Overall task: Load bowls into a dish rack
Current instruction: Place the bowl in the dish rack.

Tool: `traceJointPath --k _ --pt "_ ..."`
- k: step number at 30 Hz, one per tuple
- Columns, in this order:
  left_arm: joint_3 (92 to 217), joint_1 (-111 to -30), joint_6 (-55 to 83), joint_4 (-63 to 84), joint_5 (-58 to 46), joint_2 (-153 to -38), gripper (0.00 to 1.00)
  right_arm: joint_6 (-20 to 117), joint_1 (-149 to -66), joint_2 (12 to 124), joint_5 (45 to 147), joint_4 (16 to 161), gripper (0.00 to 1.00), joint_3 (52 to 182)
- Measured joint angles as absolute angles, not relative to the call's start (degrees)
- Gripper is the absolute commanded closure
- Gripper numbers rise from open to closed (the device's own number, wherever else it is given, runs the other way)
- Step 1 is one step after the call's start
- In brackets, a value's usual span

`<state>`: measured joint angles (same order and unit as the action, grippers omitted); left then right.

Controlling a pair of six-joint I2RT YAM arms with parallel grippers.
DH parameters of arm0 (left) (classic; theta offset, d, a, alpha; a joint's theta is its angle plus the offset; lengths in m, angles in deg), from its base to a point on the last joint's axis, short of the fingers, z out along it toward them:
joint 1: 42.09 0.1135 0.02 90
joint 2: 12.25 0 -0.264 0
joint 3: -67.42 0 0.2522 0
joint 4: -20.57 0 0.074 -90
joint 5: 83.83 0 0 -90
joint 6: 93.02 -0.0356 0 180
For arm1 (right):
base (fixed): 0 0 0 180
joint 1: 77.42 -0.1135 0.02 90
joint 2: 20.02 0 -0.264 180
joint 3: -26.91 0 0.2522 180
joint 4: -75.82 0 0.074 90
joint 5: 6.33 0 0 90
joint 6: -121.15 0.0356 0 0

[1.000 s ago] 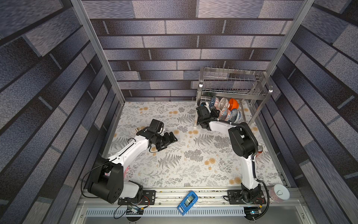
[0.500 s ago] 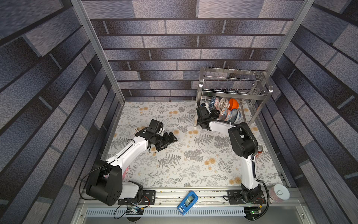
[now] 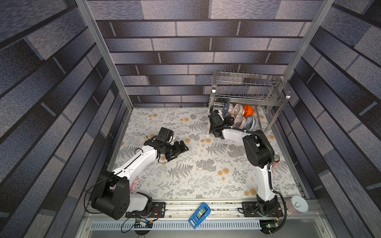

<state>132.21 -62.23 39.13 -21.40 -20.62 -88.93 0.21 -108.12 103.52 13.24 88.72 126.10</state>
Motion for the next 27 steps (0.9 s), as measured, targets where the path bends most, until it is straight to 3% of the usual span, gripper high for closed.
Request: traceJointPath --k 8,27 --pt "131.90 -62.23 39.13 -21.18 -20.62 -88.39 0.08 0.67 -108.29 103.50 13.22 89.38 0.53 125.99" --pt "129.15 -61.73 39.15 -19.70 -21.14 -84.93 0.07 5.85 -109.43 102.08 12.14 94.82 0.29 125.18"
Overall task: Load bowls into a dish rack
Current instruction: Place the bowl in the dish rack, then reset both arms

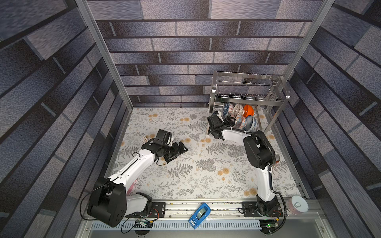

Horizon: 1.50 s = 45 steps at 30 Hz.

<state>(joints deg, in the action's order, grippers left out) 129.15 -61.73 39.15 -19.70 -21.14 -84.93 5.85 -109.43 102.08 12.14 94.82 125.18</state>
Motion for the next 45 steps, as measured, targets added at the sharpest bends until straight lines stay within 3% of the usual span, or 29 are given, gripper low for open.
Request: traceJointPath --k 16,27,45 --pt "129.17 -61.71 39.15 -20.33 -22.28 -84.02 0.06 16.71 -111.29 98.93 11.97 103.41 0.14 124.00" --pt "129.15 -61.71 39.22 -23.43 -19.46 -76.43 0.05 22.26 -113.89 92.92 12.73 105.90 0.04 121.33" --pt "124.45 -61.78 42.06 -27.59 -15.24 -61.53 0.04 30.02 -118.15 82.67 15.20 109.71 0.00 114.03"
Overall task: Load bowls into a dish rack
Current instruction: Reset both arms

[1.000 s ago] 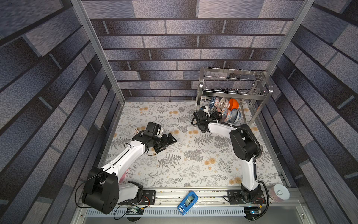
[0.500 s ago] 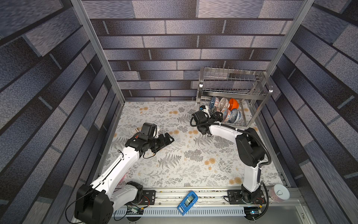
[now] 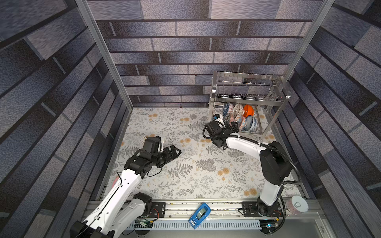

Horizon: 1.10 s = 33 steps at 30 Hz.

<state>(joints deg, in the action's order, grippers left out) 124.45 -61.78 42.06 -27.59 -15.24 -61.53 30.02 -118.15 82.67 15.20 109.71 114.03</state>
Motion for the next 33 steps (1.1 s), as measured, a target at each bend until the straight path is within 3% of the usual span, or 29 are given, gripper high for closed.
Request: traceJointPath --k 8,15,22,27,33 --pt "124.38 -61.75 41.25 -30.62 -11.27 -57.63 0.00 36.29 -119.81 68.05 19.01 113.66 0.00 105.09" --pt "127.23 -59.48 33.73 -33.38 -2.28 -58.82 0.00 36.23 -119.02 45.73 31.84 112.66 0.00 90.43" --pt "127.42 -53.34 24.88 -29.03 12.69 -62.36 0.00 37.17 -105.23 28.47 51.62 107.48 0.00 79.28" --pt "121.41 -46.43 20.68 -18.30 19.57 -63.51 0.00 37.08 -97.04 26.09 60.38 99.72 0.00 70.84" --pt "112.49 -41.73 16.99 -1.97 25.24 -68.10 0.00 34.46 -91.46 33.41 64.86 86.36 0.00 62.51"
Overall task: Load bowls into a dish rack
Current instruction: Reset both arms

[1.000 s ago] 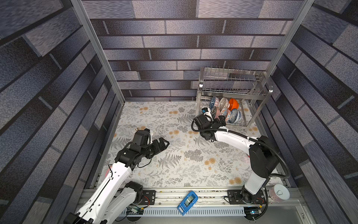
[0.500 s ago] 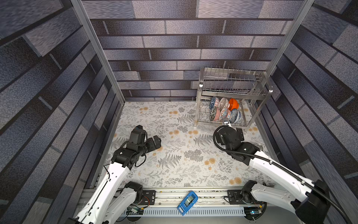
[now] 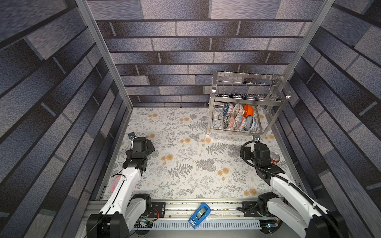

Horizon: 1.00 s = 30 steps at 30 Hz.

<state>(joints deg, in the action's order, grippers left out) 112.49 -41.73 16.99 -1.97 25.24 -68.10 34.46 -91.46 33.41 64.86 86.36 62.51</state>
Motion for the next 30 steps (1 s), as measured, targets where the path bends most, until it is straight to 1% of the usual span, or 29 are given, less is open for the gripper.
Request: traceJointPath --k 6,9,14,20,25,30 --pt "109.19 -41.14 11.28 11.67 25.91 -75.43 0.00 31.77 -87.11 41.58 68.67 72.92 0.00 58.69" --pt "105.74 -41.14 8.82 20.13 25.87 -77.83 0.00 30.37 -86.37 46.81 69.76 66.91 0.00 58.84" --pt "103.62 -40.22 5.43 28.59 24.47 -83.51 0.00 28.84 -85.58 54.28 71.77 58.41 0.00 59.26" --pt "105.06 -39.37 2.15 34.25 21.10 -90.03 0.00 27.97 -84.47 61.78 73.08 49.45 0.00 61.36" --pt "109.52 -38.61 0.68 34.36 16.76 -93.57 0.00 28.71 -82.37 66.48 74.20 42.28 0.00 60.87" --pt "109.78 -38.54 0.33 36.76 12.23 -93.85 0.00 29.54 -80.82 66.87 75.97 39.59 0.00 59.87"
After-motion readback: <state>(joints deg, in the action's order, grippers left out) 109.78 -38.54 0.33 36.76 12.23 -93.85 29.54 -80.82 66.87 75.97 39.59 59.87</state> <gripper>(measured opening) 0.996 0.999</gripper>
